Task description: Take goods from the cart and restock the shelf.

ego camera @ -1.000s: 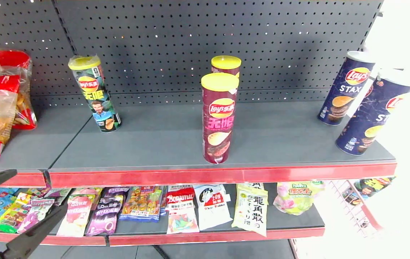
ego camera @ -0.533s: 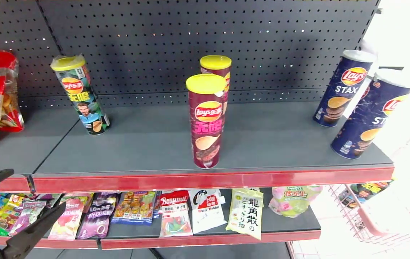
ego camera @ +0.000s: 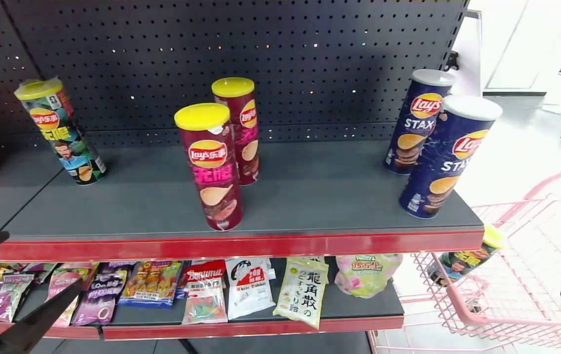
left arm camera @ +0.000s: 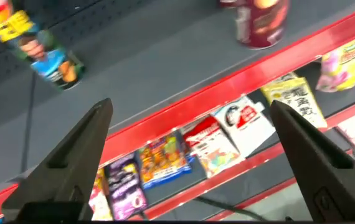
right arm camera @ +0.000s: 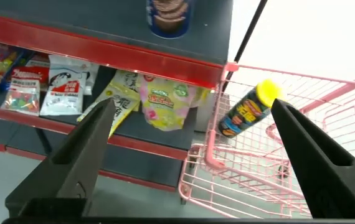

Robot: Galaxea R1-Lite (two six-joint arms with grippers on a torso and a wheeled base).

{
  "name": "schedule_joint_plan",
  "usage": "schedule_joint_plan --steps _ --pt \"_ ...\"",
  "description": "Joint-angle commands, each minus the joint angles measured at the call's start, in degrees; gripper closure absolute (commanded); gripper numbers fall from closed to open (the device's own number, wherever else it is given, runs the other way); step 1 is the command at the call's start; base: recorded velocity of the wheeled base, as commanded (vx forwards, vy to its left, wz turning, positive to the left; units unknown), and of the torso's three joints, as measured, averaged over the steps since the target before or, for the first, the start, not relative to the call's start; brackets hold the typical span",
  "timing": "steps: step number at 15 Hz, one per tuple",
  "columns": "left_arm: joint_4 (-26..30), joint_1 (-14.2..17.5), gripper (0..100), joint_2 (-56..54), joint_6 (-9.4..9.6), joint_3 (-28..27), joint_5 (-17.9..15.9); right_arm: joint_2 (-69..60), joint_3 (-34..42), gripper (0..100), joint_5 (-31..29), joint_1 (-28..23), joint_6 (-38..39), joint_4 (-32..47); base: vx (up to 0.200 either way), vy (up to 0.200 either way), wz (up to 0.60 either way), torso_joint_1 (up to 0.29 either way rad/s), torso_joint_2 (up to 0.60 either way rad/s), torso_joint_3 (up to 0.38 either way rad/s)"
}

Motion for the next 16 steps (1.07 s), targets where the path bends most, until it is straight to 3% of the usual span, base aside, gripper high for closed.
schedule_joint_plan --steps 1,3,6,14,16 --pt "-0.01 -0.01 0 0.05 -0.01 0.12 0.01 0.26 0.01 0 0.01 0.04 -0.01 -0.01 0.0 -0.2 0.0 0.007 0.0 0.002" --pt "-0.1 -0.01 0 0.05 -0.01 0.82 -0.34 0.26 0.01 0 0.01 0.04 -0.01 -0.01 0.0 -0.2 0.0 0.002 0.0 0.002" --pt "-0.1 -0.01 0 -0.83 -0.01 0.73 -0.69 0.26 0.1 0 0.01 0.04 -0.01 0.08 0.0 0.0 0.0 0.0 0.0 0.0" --pt "-0.01 -0.01 0 -3.55 -0.28 2.32 -1.22 0.61 0.19 0 -0.08 0.04 -0.01 0.08 0.0 0.0 -0.6 0.002 0.0 0.002" --pt "-0.01 -0.01 0 -3.55 -0.28 2.32 -1.22 0.61 0.19 0 -0.16 -0.05 -0.1 0.08 0.0 0.0 0.0 0.0 0.0 0.0"
